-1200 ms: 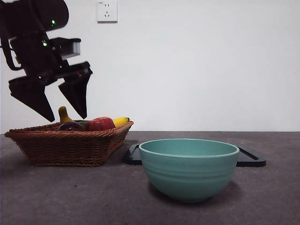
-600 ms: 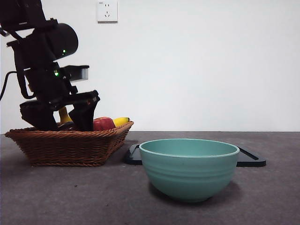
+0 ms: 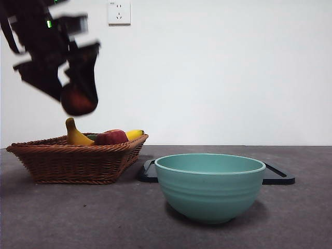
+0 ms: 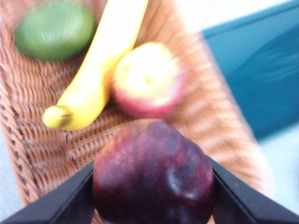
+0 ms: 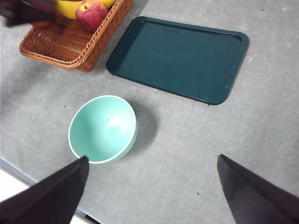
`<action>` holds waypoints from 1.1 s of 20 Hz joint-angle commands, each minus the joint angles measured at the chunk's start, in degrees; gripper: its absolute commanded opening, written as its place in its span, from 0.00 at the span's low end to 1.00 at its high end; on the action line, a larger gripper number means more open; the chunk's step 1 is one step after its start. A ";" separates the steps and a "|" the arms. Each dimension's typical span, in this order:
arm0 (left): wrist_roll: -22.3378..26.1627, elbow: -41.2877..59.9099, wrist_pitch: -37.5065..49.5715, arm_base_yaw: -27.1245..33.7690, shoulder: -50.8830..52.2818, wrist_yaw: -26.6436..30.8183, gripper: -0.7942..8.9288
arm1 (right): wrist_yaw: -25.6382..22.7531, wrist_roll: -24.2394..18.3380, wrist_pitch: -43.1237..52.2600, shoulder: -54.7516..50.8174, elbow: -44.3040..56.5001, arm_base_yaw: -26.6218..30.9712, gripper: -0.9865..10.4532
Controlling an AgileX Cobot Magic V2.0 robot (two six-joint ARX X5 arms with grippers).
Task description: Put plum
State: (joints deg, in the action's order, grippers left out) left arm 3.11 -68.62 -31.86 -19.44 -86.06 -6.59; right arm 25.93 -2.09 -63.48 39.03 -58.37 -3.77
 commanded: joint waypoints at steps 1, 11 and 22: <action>-2.80 -1.42 -2.86 -3.15 5.68 -5.40 0.33 | 0.20 0.57 0.39 0.22 -0.98 -0.24 0.47; -1.64 -1.40 -2.03 -27.30 2.19 -7.08 0.33 | 0.20 0.57 0.42 0.22 -0.98 -0.22 0.47; 2.82 -1.40 6.51 -34.51 -15.39 0.52 0.33 | 0.20 0.57 0.39 0.22 -0.98 -0.24 0.47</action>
State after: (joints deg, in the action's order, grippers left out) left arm 4.25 -68.77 -26.48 -53.32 -100.62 -6.20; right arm 25.93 -2.09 -63.48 39.03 -58.37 -3.77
